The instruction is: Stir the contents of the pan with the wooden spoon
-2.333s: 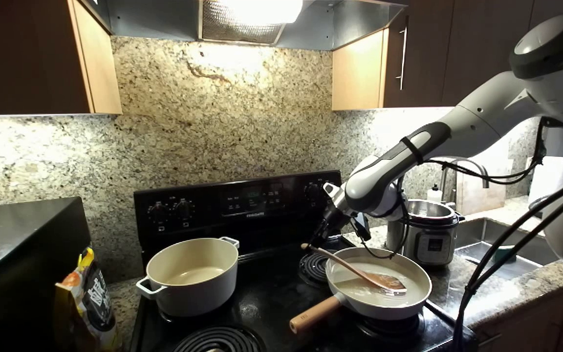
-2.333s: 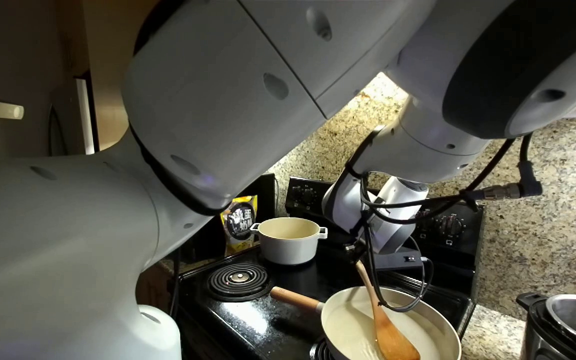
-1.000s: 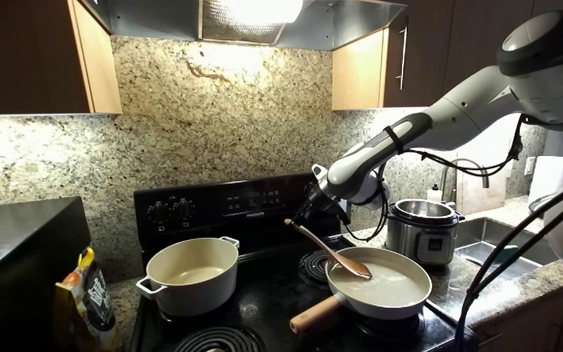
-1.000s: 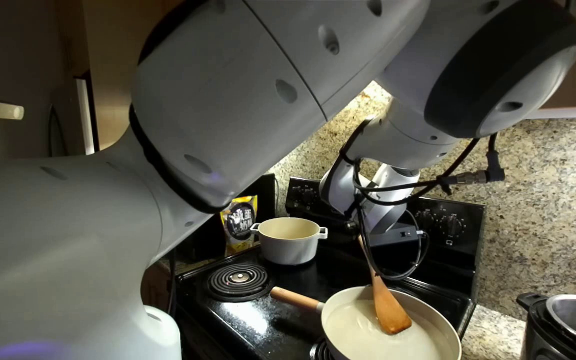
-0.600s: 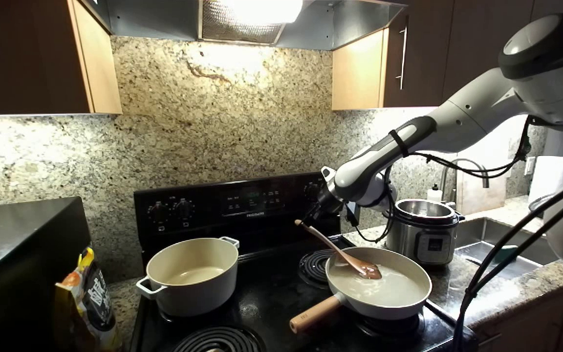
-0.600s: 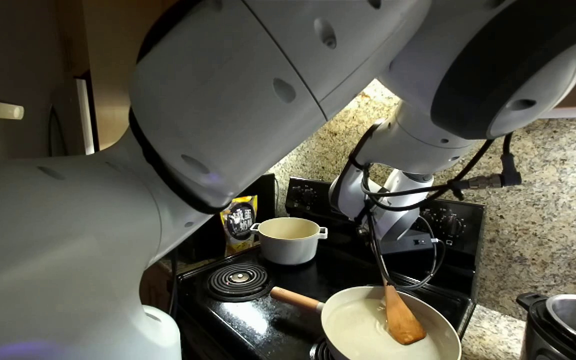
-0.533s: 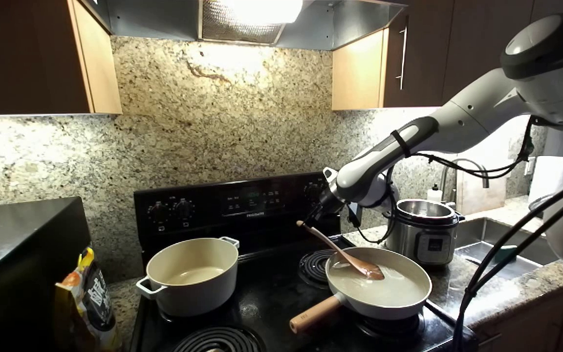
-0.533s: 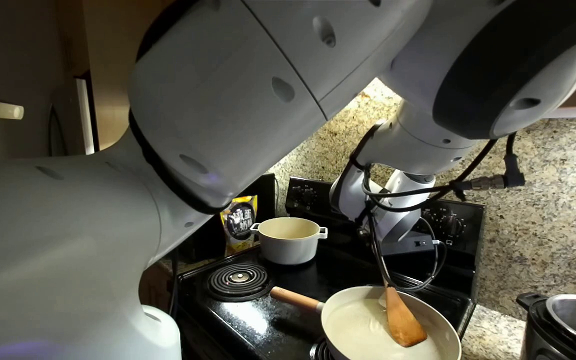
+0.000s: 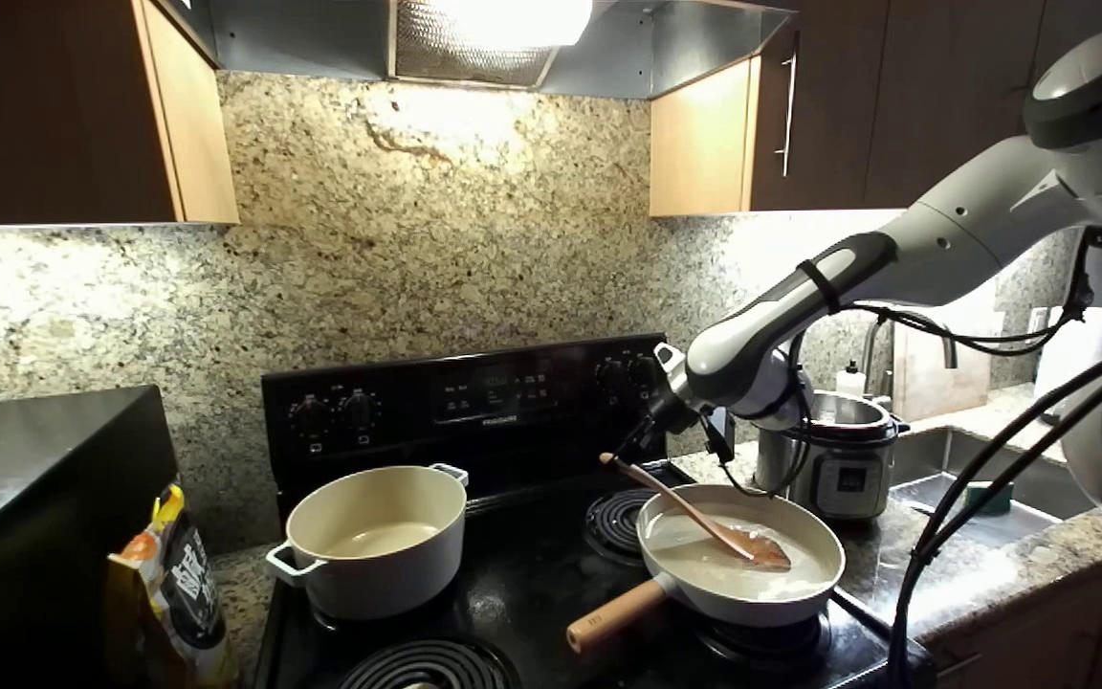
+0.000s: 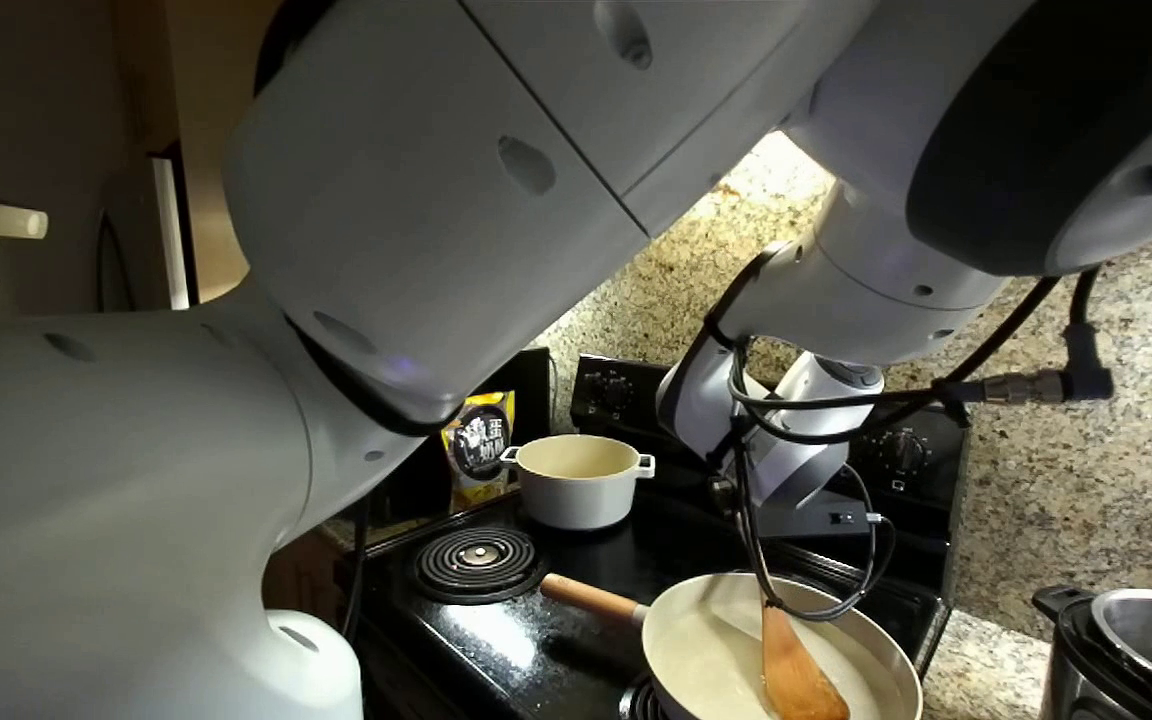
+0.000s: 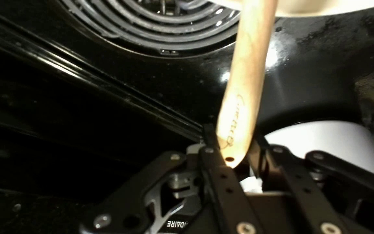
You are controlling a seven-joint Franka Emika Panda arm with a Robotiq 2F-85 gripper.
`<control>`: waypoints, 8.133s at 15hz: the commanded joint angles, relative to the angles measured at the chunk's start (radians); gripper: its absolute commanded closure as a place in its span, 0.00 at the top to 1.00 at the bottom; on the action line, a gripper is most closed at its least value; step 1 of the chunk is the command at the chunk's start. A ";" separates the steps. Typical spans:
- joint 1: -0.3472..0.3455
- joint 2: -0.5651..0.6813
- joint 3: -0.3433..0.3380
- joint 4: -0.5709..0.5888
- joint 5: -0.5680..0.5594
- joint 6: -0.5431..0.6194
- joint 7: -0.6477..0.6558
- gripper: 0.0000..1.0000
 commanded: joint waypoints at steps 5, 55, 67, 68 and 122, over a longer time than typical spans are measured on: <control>-0.045 0.030 0.103 -0.079 -0.011 -0.096 -0.055 0.10; 0.056 0.076 0.074 -0.055 -0.020 0.138 -0.168 0.10; 0.013 -0.034 -0.011 -0.075 -0.081 0.205 -0.006 0.10; 0.010 -0.039 -0.020 -0.075 -0.082 0.195 0.006 0.10; -0.016 0.179 0.110 0.105 0.086 -0.291 -0.190 0.10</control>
